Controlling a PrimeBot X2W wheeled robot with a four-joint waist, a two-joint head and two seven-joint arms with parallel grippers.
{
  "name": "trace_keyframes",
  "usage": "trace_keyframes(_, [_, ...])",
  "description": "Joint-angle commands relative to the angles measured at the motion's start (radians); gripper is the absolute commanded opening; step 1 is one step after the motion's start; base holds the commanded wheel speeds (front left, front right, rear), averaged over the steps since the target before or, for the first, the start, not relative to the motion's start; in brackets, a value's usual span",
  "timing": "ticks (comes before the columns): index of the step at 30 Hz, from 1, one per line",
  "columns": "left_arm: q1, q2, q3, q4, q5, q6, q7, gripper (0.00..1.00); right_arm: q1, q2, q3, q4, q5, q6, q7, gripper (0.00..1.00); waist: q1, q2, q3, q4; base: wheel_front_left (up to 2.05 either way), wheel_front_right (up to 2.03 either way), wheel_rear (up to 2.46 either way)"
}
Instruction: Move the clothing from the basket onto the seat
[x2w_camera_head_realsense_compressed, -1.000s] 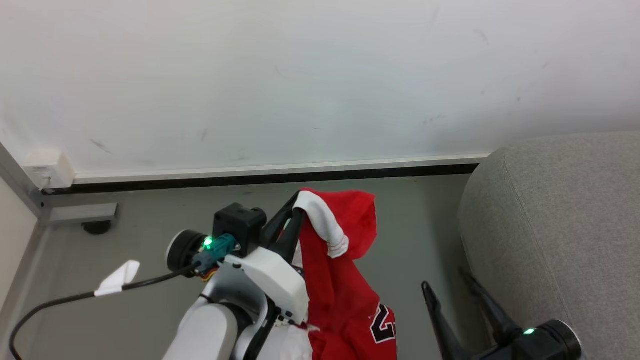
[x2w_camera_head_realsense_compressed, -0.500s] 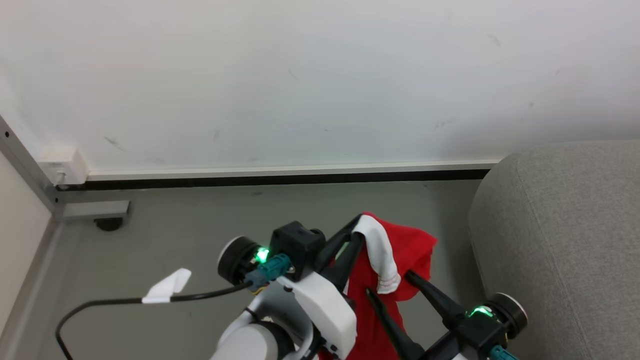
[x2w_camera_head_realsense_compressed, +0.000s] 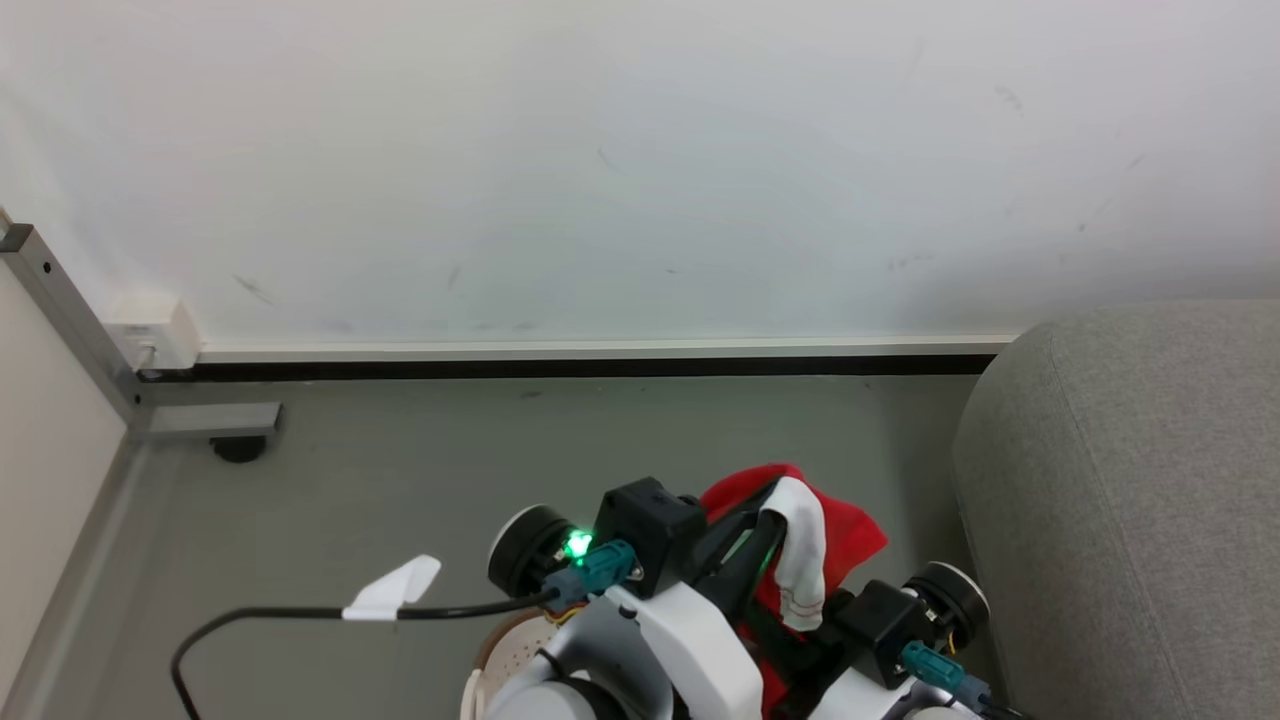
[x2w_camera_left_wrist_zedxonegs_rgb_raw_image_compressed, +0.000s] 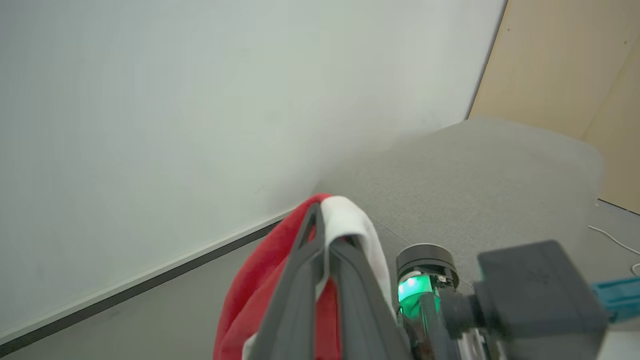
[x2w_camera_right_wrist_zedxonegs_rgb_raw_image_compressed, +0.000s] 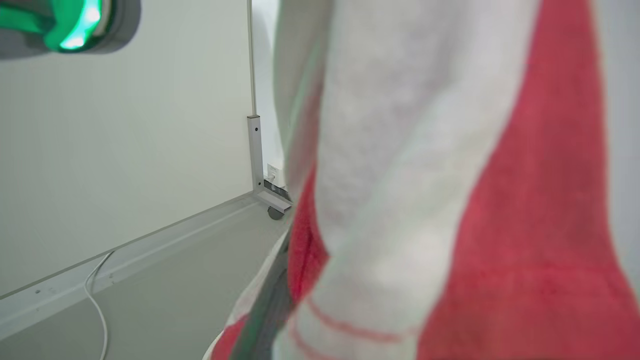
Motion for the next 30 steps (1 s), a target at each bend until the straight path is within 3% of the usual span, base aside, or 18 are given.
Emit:
trace_keyframes(1, [0.006, 0.002, 0.005, 0.005, -0.005, 0.009, -0.006, 0.0, -0.017, 0.004, 0.002, 0.008, 0.007, -0.002, -0.008, 0.0, 0.0001, -0.0001, 0.001, 0.001, 0.0, 0.0, 0.0])
trace_keyframes(5, [0.014, 0.014, 0.02, 0.022, 0.002, 0.028, -0.016, 0.0, -0.027, 0.003, -0.001, 0.017, 0.021, -0.002, -0.015, 0.0, 0.0001, -0.0001, 0.002, 0.002, 0.0, 0.0, 0.0])
trace_keyframes(6, [0.015, 0.017, 0.024, 0.025, 0.006, 0.032, -0.021, 0.06, -0.029, -0.001, -0.003, 0.017, 0.024, -0.002, -0.016, 0.0, 0.0001, -0.0001, 0.003, 0.002, 0.0, 0.0, 0.0])
trace_keyframes(8, [0.017, 0.026, 0.03, 0.03, 0.021, 0.041, -0.03, 0.47, -0.031, -0.008, -0.014, 0.016, 0.033, -0.002, -0.019, 0.0, 0.0001, -0.0001, 0.003, 0.001, 0.0, 0.0, 0.0])
trace_keyframes(9, [0.02, 0.03, 0.034, 0.032, 0.027, 0.047, -0.039, 1.0, -0.031, -0.011, -0.019, 0.014, 0.035, -0.002, -0.02, 0.0, 0.0001, -0.0001, 0.003, 0.0, 0.0, 0.0, 0.0])
trace_keyframes(16, [0.065, 0.067, 0.041, 0.049, 0.036, 0.055, -0.093, 1.0, -0.038, -0.048, -0.058, 0.008, 0.041, -0.002, -0.022, 0.0, 0.0001, -0.0001, 0.004, -0.007, 0.0, 0.0, 0.0])
trace_keyframes(22, [0.141, 0.115, 0.049, 0.107, 0.053, 0.075, -0.201, 1.0, -0.058, -0.091, -0.11, -0.01, 0.035, -0.002, -0.022, 0.0, 0.0001, -0.0001, 0.009, -0.024, 0.0, 0.0, 0.0])
trace_keyframes(30, [0.172, 0.118, 0.041, 0.227, 0.03, 0.039, -0.383, 1.0, -0.073, -0.141, -0.179, -0.046, 0.036, -0.002, -0.018, 0.0, 0.0001, -0.0001, 0.012, -0.057, 0.0, 0.0, 0.0])
